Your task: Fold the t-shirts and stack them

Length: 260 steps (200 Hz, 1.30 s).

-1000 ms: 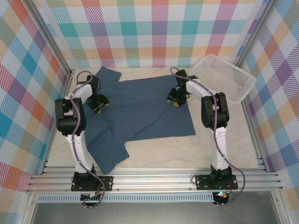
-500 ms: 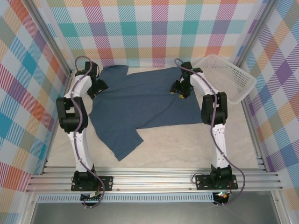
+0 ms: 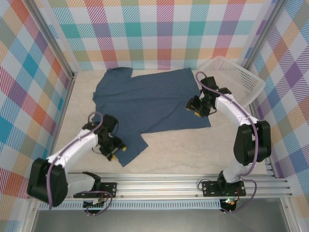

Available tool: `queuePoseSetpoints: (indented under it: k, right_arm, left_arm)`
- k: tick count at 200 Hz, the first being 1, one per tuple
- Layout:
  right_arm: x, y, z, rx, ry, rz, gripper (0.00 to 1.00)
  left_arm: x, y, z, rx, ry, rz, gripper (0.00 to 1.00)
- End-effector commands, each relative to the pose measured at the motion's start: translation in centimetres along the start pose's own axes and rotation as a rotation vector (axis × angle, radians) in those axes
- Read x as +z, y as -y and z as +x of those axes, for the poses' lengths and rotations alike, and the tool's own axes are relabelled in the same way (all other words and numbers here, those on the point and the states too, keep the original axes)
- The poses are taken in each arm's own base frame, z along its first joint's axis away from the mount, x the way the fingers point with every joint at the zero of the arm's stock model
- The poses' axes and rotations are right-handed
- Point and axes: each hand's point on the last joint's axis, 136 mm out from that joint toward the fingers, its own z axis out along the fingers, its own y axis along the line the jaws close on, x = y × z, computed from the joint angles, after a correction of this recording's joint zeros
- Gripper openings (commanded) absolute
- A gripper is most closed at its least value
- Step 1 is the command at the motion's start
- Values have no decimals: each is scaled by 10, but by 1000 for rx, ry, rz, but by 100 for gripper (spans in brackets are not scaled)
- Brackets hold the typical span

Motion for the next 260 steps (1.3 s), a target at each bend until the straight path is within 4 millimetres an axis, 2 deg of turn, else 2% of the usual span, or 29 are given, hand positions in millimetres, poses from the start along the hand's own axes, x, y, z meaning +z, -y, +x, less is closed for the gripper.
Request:
queuePoseSetpoints:
  k: [1, 22, 50, 106, 132, 146, 156, 166, 178, 190, 202, 220, 236, 260]
  right_arm:
    - [4, 12, 19, 38, -33, -22, 51]
    - [6, 27, 28, 61, -56, -25, 51]
    - [4, 34, 37, 50, -66, -25, 50]
    - [-3, 36, 49, 33, -68, -48, 50]
    - [-4, 39, 51, 40, -65, -38, 50]
    - [-6, 39, 49, 41, -52, -36, 50]
    - [-8, 40, 47, 44, -41, -30, 50]
    - [-8, 44, 47, 47, -35, -8, 51]
    - [-8, 55, 46, 64, -26, 51, 52]
    - [-8, 68, 44, 86, -12, 97, 53]
    - [-8, 78, 40, 106, 3, 133, 53]
    - [-6, 89, 31, 126, 12, 172, 54]
    - [2, 92, 27, 132, -16, 192, 54]
    - [16, 98, 26, 149, -50, 228, 54]
  left_arm:
    - [10, -9, 36, -64, -95, 25, 56]
    - [27, -17, 48, -82, -108, 32, 55]
    - [36, -25, 38, -94, -33, 20, 51]
    - [38, 1, 11, -76, 77, 46, 46]
    - [48, -4, 12, -60, 54, -13, 41]
    - [53, -5, 11, -49, 60, -23, 33]
    - [53, -4, 6, -35, 82, -27, 20]
    - [49, -5, 0, -16, 117, -49, 0]
    - [37, -2, -9, 14, 186, -66, 0]
    - [19, -9, -15, 35, 267, -104, 0]
    - [1, -21, -17, 22, 329, -120, 0]
    - [-24, -49, -15, -26, 385, -142, 0]
    - [-40, -71, -8, -78, 411, -131, 0]
    - [-60, -92, -2, -129, 443, -81, 0]
